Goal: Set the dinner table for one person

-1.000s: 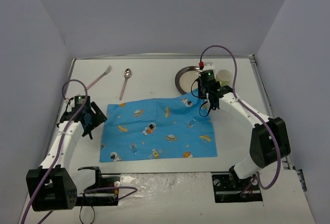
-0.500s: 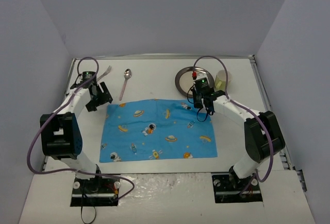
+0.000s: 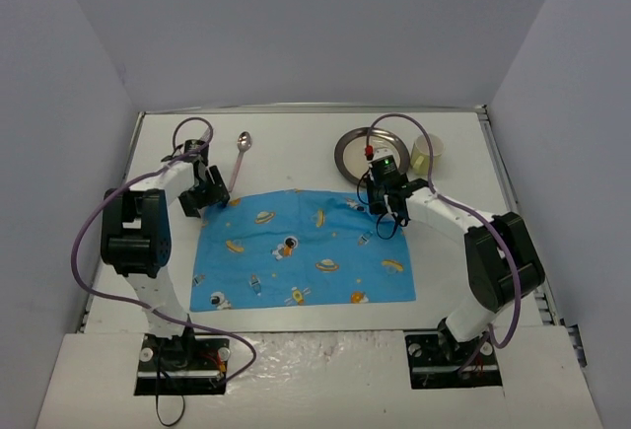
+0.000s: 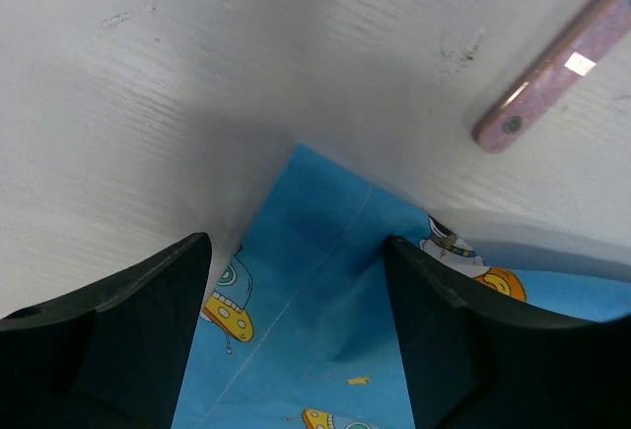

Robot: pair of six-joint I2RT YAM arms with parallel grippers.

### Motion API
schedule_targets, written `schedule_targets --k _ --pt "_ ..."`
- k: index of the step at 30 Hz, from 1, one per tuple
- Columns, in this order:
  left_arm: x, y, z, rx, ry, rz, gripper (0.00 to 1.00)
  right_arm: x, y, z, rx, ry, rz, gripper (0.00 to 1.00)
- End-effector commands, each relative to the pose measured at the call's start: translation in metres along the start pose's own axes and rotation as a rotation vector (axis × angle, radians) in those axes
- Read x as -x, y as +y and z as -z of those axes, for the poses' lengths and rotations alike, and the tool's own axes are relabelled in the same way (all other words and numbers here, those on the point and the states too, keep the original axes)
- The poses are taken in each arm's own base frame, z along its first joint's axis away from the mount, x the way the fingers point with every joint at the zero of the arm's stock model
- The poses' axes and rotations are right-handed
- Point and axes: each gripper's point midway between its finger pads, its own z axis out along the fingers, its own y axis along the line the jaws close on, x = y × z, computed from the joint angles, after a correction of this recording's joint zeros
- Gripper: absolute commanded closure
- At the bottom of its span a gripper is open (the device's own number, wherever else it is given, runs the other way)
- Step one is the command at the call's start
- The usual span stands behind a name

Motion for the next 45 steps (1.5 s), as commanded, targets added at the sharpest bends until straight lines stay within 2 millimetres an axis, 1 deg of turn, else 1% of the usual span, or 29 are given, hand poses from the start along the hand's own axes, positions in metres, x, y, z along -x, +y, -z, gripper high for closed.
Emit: schedule_targets --k 1,2,3,5,7,9,10,11,13,15,17,18,19,20,22,25,27,28,29,30,31,32,34,37,38,40,42,43,45 --pt "0.021 -0.004 0.004 0.022 -0.072 0.031 0.38 0.022 0.010 0.009 0.040 -0.090 -0.016 1.00" --pt "0.019 -0.003 -0.001 0.029 -0.063 0.031 0.41 0.022 0.010 0.010 0.041 -0.091 -0.014 1.00" --pt "0.018 -0.002 -0.003 0.035 -0.057 0.030 0.47 0.022 0.010 0.011 0.042 -0.093 -0.014 1.00" --pt "0.015 -0.002 -0.006 0.044 -0.048 0.025 0.61 0.022 0.010 0.012 0.042 -0.096 -0.016 1.00" --pt "0.012 -0.002 -0.008 0.046 -0.044 0.021 0.67 0.023 0.010 0.013 0.042 -0.099 -0.017 1.00" --pt "0.010 -0.002 -0.005 0.047 -0.051 0.019 0.93 0.023 0.009 0.015 0.043 -0.105 -0.019 1.00" --pt "0.012 -0.003 0.000 0.040 -0.067 0.024 0.99 0.025 0.009 0.017 0.043 -0.111 -0.020 1.00" --pt "0.012 -0.001 0.004 0.042 -0.075 0.024 1.00 0.026 0.009 0.019 0.041 -0.116 -0.023 1.00" --pt "0.019 0.000 0.020 0.037 -0.116 0.021 1.00 0.028 0.008 0.024 0.041 -0.132 -0.029 1.00" --pt "0.030 0.000 0.047 0.020 -0.178 0.018 1.00 0.034 0.008 0.033 0.046 -0.159 -0.039 1.00" --pt "0.041 0.002 0.087 -0.011 -0.279 0.021 1.00 0.044 0.007 0.051 0.062 -0.209 -0.050 1.00" --pt "0.039 0.008 0.105 -0.007 -0.318 0.028 1.00 0.048 0.006 0.059 0.064 -0.234 -0.055 1.00" --pt "0.032 0.016 0.116 0.003 -0.339 0.038 1.00 0.051 0.004 0.067 0.062 -0.256 -0.063 1.00" --pt "0.020 0.026 0.121 0.017 -0.343 0.052 1.00 0.053 0.001 0.073 0.056 -0.274 -0.075 1.00" --pt "-0.001 0.044 0.117 0.069 -0.324 0.091 0.97 0.050 -0.002 0.077 0.046 -0.279 -0.087 1.00" --pt "-0.044 0.067 0.095 0.131 -0.242 0.129 0.80 0.040 -0.002 0.073 0.048 -0.255 -0.101 1.00" --pt "-0.056 0.067 0.088 0.112 -0.218 0.160 0.65 0.033 -0.002 0.067 0.045 -0.233 -0.111 1.00" --pt "-0.067 0.069 0.082 0.109 -0.190 0.164 0.56 0.029 -0.003 0.066 0.044 -0.224 -0.114 1.00" --pt "-0.075 0.071 0.077 0.115 -0.169 0.166 0.41 0.025 -0.003 0.064 0.042 -0.215 -0.118 1.00" --pt "-0.079 0.076 0.074 0.137 -0.158 0.165 0.19 0.022 -0.004 0.062 0.038 -0.206 -0.122 1.00" --pt "-0.077 0.078 0.076 0.150 -0.163 0.168 0.09 0.015 -0.006 0.061 0.027 -0.183 -0.121 1.00" --pt "-0.073 0.079 0.078 0.156 -0.169 0.169 0.05 0.011 -0.007 0.059 0.022 -0.168 -0.120 1.00" --pt "-0.061 0.078 0.084 0.154 -0.193 0.168 0.03 0.010 -0.006 0.055 0.022 -0.154 -0.118 1.00" --pt "-0.024 0.064 0.102 0.104 -0.283 0.157 0.03 0.013 -0.002 0.052 0.032 -0.149 -0.113 1.00" --pt "-0.023 0.063 0.101 0.108 -0.276 0.143 0.03 0.015 -0.002 0.051 0.032 -0.150 -0.112 1.00" --pt "-0.004 0.054 0.103 0.097 -0.286 0.121 0.04 0.018 -0.001 0.049 0.032 -0.149 -0.105 1.00" --pt "0.006 0.046 0.099 0.091 -0.265 0.097 0.06 0.021 0.000 0.049 0.036 -0.151 -0.099 1.00" --pt "0.011 0.042 0.092 0.097 -0.243 0.084 0.08 0.024 0.001 0.049 0.040 -0.154 -0.099 1.00" --pt "0.013 0.037 0.077 0.097 -0.199 0.059 0.12 0.026 0.003 0.049 0.047 -0.158 -0.096 1.00"
